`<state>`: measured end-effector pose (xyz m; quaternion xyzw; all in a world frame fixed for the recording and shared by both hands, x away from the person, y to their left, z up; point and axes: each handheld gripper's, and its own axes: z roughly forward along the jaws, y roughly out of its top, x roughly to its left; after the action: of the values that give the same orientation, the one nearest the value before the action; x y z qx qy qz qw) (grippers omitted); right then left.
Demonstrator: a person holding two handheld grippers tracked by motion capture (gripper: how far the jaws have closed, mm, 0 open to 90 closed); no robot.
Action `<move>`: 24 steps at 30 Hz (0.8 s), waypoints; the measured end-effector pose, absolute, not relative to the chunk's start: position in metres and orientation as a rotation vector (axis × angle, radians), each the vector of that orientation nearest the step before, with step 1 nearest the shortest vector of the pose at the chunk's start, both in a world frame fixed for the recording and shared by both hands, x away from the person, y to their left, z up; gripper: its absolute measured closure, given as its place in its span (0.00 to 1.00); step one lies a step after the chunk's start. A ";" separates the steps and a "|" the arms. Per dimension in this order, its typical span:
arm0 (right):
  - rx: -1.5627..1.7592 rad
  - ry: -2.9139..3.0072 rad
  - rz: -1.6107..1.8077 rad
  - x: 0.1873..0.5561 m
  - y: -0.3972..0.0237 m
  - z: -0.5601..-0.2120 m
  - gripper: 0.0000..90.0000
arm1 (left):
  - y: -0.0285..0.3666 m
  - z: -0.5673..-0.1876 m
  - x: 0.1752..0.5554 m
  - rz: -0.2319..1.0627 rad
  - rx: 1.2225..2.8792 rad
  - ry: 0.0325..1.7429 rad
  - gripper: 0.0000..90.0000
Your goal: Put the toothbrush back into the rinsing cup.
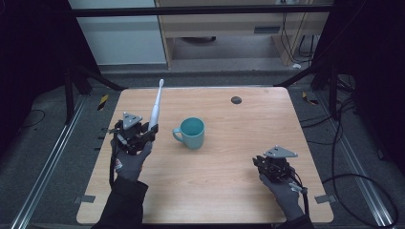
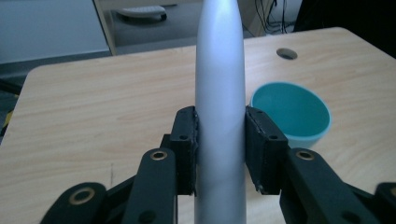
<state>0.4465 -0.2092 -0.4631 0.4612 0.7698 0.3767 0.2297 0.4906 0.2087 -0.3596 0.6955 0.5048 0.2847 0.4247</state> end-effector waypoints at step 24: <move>1.262 2.117 1.048 0.448 -0.211 -0.464 0.86 | 0.164 -0.360 0.542 0.787 1.548 1.274 0.73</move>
<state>0.4477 -0.2106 -0.4638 0.4586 0.7694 0.3807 0.2297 0.5418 0.1643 -0.3595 0.6330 0.5209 0.3217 0.4738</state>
